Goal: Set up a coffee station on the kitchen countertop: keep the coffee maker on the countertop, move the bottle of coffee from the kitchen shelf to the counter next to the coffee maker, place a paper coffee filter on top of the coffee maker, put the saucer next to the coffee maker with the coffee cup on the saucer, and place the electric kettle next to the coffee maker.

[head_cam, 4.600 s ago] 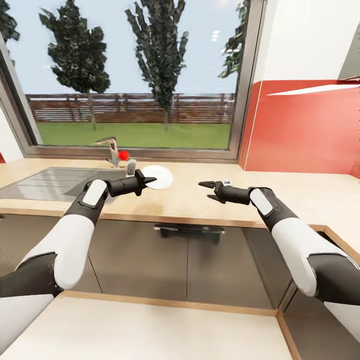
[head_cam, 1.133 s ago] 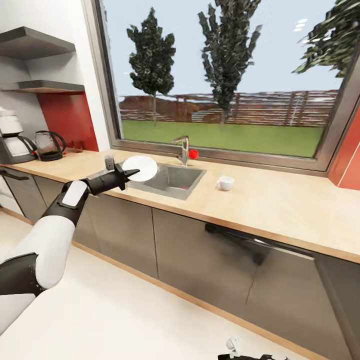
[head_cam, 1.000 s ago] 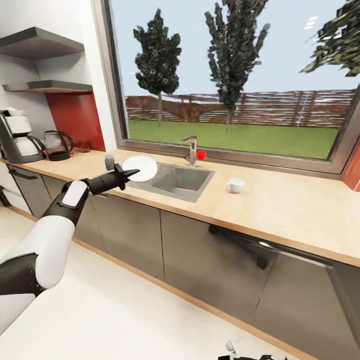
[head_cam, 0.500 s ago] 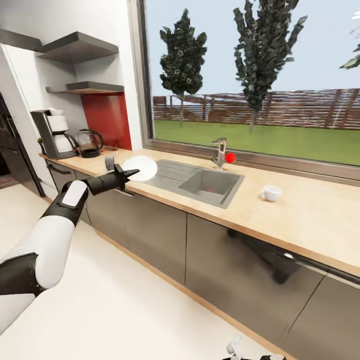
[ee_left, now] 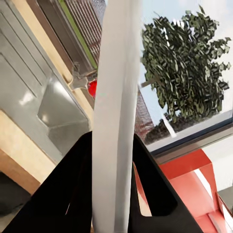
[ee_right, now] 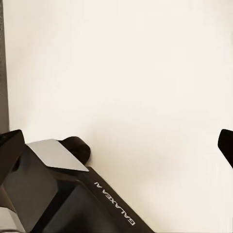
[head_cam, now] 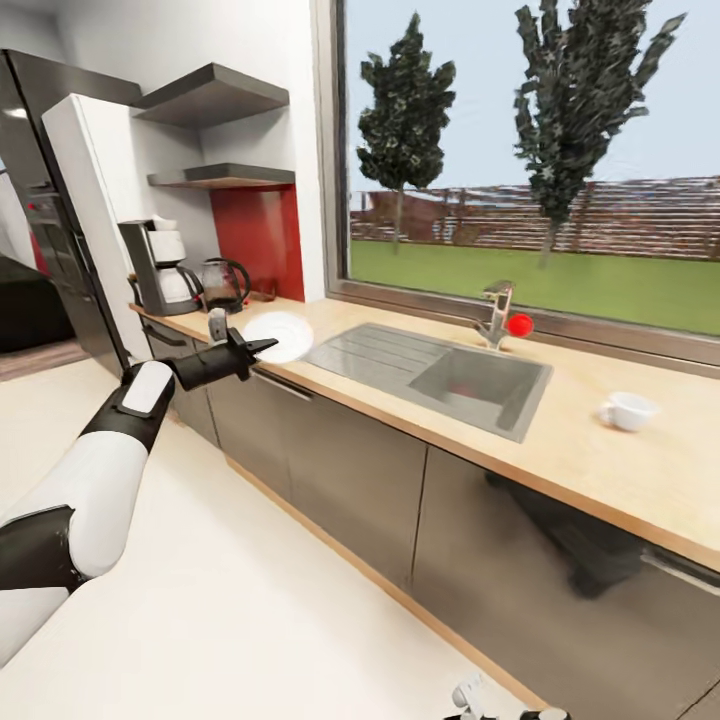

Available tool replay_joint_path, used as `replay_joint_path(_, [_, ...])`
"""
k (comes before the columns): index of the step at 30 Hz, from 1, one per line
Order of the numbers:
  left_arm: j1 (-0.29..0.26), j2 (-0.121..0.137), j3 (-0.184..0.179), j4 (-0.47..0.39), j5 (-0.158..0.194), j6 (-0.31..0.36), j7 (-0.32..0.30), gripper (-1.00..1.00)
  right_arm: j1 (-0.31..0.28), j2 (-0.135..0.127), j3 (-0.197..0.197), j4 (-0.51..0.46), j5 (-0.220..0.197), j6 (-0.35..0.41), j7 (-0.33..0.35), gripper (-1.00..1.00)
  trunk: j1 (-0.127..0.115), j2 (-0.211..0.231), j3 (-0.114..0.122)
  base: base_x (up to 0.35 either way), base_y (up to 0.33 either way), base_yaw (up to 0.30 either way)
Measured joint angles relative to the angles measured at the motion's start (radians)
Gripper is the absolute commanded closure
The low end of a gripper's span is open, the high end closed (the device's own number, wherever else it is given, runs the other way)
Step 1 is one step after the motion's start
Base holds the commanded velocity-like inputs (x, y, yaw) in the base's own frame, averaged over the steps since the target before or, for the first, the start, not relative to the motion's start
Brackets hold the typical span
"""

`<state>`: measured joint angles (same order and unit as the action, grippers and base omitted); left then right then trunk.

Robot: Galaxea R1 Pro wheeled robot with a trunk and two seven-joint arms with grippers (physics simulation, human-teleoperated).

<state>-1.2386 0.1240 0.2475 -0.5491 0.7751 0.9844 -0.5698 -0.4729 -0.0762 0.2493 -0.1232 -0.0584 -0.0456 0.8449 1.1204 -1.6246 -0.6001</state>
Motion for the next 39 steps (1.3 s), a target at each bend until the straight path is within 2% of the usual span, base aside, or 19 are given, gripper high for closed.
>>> replay_joint_path(6, [0.000, 0.001, 0.000, 0.000, 0.000, 0.000, 0.000, 1.00, 0.001, 0.000, 0.000, 0.009, 0.000, 0.000, -0.013, -1.00, 0.000, 0.000, 0.000, 0.272, 0.222, 0.269])
replay_joint_path(12, [0.000, 0.003, 0.000, -0.001, 0.000, 0.000, 0.000, 1.00, 0.006, -0.003, 0.001, 0.085, 0.003, -0.002, -0.016, -1.00, 0.000, 0.000, 0.000, 0.266, 0.223, 0.180])
replay_joint_path(16, [0.000, 0.006, 0.000, -0.002, 0.000, 0.001, 0.000, 1.00, 0.030, -0.018, 0.000, 0.131, 0.002, -0.006, -0.024, -1.00, 0.000, 0.000, 0.000, 0.264, 0.223, 0.020])
replay_joint_path(18, [0.000, 0.006, 0.000, -0.002, 0.000, 0.001, 0.000, 1.00, 0.052, -0.026, 0.000, 0.136, 0.002, -0.025, -0.047, -1.00, 0.000, 0.000, 0.000, 0.264, 0.223, 0.006])
replay_joint_path(21, [0.000, 0.007, 0.000, -0.002, 0.000, 0.001, 0.000, 1.00, 0.097, -0.037, 0.001, 0.141, 0.002, -0.082, -0.117, -1.00, 0.000, 0.000, 0.000, 0.262, 0.223, 0.002])
replay_joint_path(23, [0.000, 0.007, 0.000, -0.002, 0.000, 0.001, 0.000, 1.00, 0.102, -0.039, -0.001, 0.142, 0.001, -0.087, -0.124, -1.00, 0.000, 0.000, 0.000, 0.260, 0.223, 0.001])
replay_joint_path(28, [0.000, 0.007, 0.000, -0.003, 0.000, 0.001, 0.000, 1.00, 0.118, -0.070, -0.003, 0.144, -0.002, -0.103, -0.147, -1.00, 0.000, 0.000, 0.000, 0.259, 0.223, 0.000])
replay_joint_path(29, [0.000, 0.007, 0.000, -0.003, 0.000, 0.001, 0.000, 1.00, 0.120, -0.085, -0.004, 0.144, -0.003, -0.104, -0.149, -1.00, 0.000, 0.000, 0.000, 0.258, 0.223, 0.005])
replay_joint_path(32, [0.000, 0.008, 0.000, -0.003, 0.000, 0.000, 0.000, 1.00, 0.122, -0.100, -0.004, 0.145, -0.004, -0.106, -0.152, -1.00, 0.000, 0.000, 0.000, 0.248, 0.217, 0.111])
replay_joint_path(36, [0.000, 0.007, 0.000, -0.002, 0.000, 0.000, 0.000, 1.00, 0.123, -0.101, -0.003, 0.161, -0.003, -0.107, -0.202, -1.00, 0.000, 0.000, 0.000, 0.055, 0.049, 0.250])
replay_joint_path(39, [0.000, 0.008, 0.000, -0.002, 0.000, 0.000, 0.000, 1.00, 0.123, -0.101, -0.003, 0.163, -0.003, -0.106, -0.207, -1.00, 0.000, 0.000, 0.000, 0.022, 0.024, 0.269])
